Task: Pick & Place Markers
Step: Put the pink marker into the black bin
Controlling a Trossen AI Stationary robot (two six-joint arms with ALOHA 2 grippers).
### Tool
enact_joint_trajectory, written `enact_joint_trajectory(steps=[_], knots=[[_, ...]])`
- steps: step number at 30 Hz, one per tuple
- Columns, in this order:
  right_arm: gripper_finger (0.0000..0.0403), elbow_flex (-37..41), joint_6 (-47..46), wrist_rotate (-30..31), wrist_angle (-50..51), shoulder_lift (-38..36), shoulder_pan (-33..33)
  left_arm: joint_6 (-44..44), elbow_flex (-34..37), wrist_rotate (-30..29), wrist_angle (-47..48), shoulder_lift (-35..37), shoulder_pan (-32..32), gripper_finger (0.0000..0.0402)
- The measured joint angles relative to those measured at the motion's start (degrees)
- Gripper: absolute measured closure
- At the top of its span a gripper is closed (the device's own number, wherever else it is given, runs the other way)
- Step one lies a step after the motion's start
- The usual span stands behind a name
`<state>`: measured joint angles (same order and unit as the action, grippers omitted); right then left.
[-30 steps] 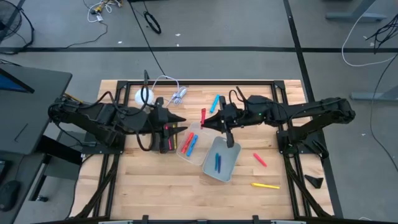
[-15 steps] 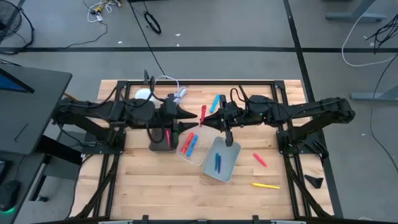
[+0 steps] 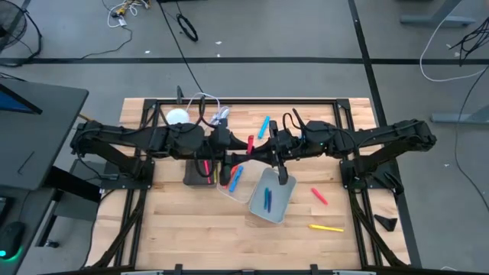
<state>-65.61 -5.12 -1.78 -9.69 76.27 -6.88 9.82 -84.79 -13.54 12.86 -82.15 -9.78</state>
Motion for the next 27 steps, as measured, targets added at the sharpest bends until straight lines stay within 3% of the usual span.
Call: enact_joint_trajectory(steps=[10, 17, 27], knots=[[0.0384, -0.04, 1.13, -0.09, 0.41, -0.04, -0.16, -0.04, 0.00, -0.07, -2.18, 0.13, 0.01, 0.0360], [0.0365, -0.04, 1.53, -0.17, 0.41, -0.04, -0.15, 0.17, 0.00, -0.20, -2.18, 0.12, 0.00, 0.0363], [0.0275, -0.04, 1.72, -0.44, 6.39, -0.50, 0.00, 3.85, -0.04, -6.81, 6.65, 2.88, -0.01, 0.0361]])
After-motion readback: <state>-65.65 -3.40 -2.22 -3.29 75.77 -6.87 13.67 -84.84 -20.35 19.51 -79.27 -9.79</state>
